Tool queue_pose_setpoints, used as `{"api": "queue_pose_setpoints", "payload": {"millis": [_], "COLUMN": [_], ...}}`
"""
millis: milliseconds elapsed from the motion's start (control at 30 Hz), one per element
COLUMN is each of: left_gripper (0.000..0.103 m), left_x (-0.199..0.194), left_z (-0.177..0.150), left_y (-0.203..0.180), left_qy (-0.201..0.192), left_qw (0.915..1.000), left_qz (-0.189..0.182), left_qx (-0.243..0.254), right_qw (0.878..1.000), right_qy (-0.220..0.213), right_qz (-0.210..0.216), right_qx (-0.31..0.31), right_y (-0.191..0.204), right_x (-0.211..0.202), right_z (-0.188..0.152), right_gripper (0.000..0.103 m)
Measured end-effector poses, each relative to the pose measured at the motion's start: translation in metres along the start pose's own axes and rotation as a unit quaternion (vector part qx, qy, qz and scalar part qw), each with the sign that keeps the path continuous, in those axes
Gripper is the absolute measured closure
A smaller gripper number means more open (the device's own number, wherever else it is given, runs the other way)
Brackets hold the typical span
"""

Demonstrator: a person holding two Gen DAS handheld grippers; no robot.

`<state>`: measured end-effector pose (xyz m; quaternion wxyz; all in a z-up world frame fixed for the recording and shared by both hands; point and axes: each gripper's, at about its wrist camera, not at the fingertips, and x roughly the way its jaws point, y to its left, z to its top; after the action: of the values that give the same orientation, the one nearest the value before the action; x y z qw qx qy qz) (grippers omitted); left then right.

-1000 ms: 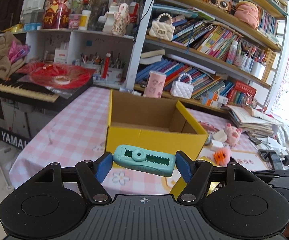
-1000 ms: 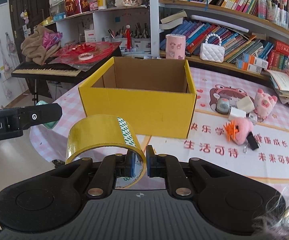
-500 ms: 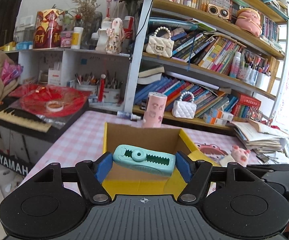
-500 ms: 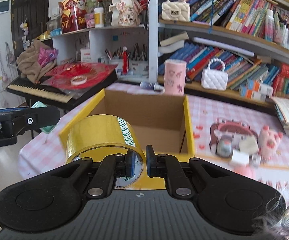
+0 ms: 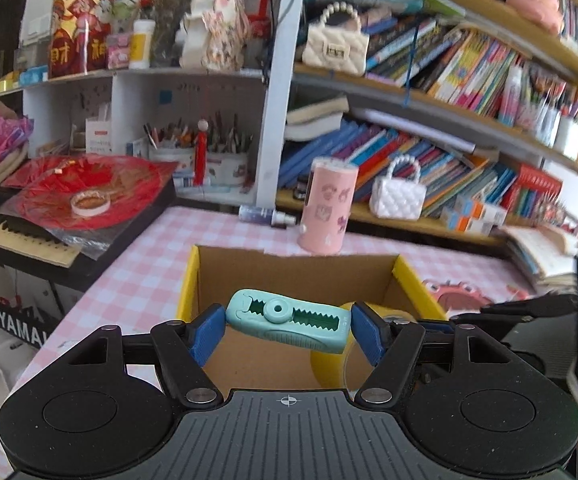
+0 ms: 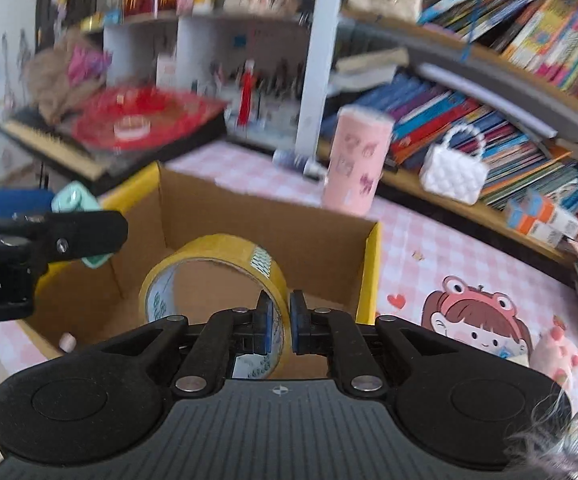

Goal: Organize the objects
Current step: 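Carry the green stapler and tape roll over the yellow box with both grippers, then open the left gripper over the box while the right gripper releases the tape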

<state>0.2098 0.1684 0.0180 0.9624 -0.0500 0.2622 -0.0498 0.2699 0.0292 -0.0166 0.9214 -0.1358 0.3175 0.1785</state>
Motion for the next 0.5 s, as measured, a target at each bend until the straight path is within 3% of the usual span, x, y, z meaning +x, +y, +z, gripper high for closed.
{"api": "queue_pose_setpoints", "payload": {"millis": [200,500], "left_gripper": [0.034,0.034], "left_x": [0.037,0.058], "left_z": [-0.006,-0.011], "left_y": [-0.006,-0.007], "left_qy": [0.050,0.085], "left_qw": [0.9986,0.9955], "left_qz": [0.014,0.041], "left_qx": [0.010,0.011], "right_qw": [0.997,0.990], "right_qy": [0.051,0.069], "right_qz": [0.016,0.042], "right_qx": [-0.062,-0.117], "right_y": [-0.001,0.001], "right_x": [0.041,0.056], "right_z": [0.001,0.004], "right_gripper": [0.095,0.094]}}
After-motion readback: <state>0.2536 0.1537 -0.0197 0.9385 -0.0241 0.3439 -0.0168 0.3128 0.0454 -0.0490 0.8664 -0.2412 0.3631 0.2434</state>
